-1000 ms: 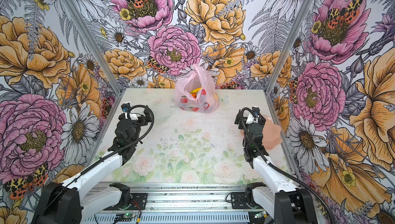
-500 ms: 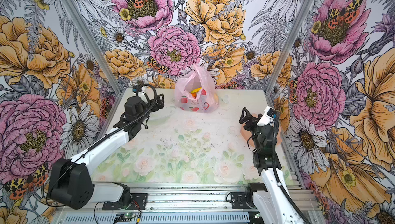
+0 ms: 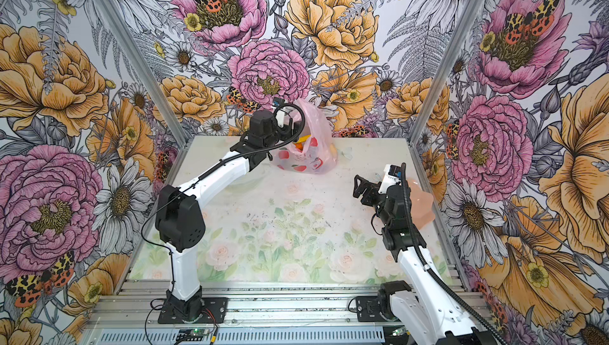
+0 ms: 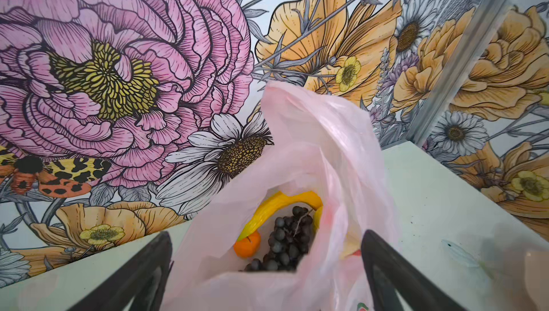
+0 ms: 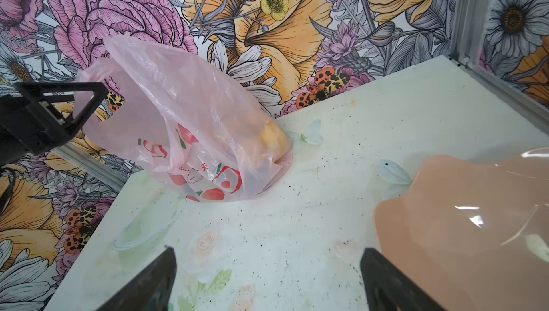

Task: Take fruits out of the plastic bag
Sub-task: Move the plastic bag to the top-center of the table.

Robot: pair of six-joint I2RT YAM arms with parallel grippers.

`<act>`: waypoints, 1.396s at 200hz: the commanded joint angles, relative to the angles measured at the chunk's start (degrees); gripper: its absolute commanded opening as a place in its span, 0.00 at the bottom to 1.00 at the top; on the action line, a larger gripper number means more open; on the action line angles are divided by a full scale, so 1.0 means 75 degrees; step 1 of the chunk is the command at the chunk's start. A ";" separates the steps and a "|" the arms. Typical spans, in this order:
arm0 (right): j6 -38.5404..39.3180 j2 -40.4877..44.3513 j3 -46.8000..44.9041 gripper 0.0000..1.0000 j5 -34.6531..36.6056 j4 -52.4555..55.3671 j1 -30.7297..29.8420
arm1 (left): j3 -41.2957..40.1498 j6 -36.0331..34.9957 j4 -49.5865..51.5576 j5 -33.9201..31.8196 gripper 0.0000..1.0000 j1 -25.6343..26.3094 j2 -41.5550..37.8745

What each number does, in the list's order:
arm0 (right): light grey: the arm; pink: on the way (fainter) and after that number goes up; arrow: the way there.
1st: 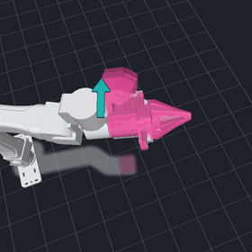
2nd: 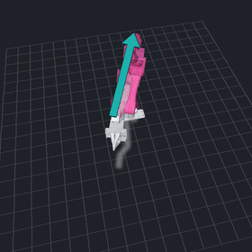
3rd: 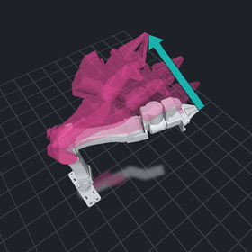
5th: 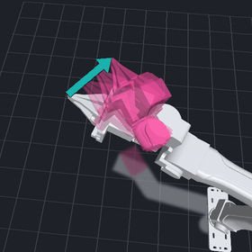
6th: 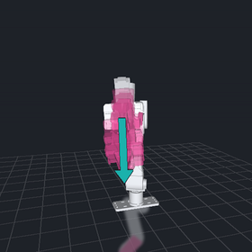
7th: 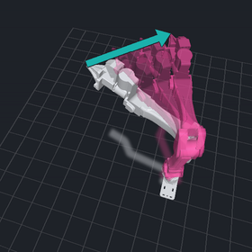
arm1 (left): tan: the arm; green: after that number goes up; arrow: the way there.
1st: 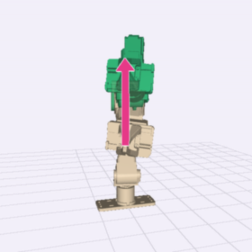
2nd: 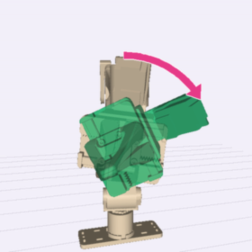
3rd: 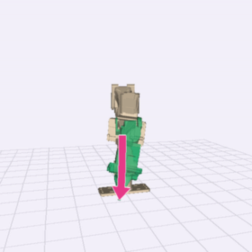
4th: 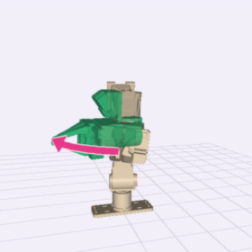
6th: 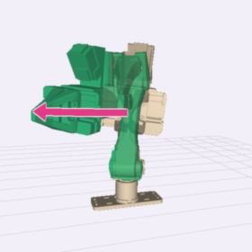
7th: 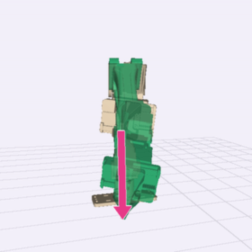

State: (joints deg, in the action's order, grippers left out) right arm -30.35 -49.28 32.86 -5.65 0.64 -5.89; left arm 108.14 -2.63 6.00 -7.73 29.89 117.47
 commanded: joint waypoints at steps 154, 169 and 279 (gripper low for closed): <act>0.0407 -0.2914 0.2977 0.92 0.1894 0.0488 -0.2666 | -0.3085 0.2620 0.0054 0.0491 0.00 -0.0065 -0.3201; 0.0317 -0.3252 0.3375 0.92 0.1737 0.0487 -0.2931 | -0.3875 0.2898 -0.0151 0.0835 0.00 -0.0062 -0.3839; 0.0414 -0.5172 0.5977 0.91 0.2771 0.2004 -0.3685 | -0.7551 0.3540 -0.0181 0.1027 0.00 -0.0138 -0.7413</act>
State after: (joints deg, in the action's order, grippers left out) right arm -27.33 -86.02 74.61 12.53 12.21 -33.04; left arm 53.69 22.44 5.69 -1.58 29.69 65.17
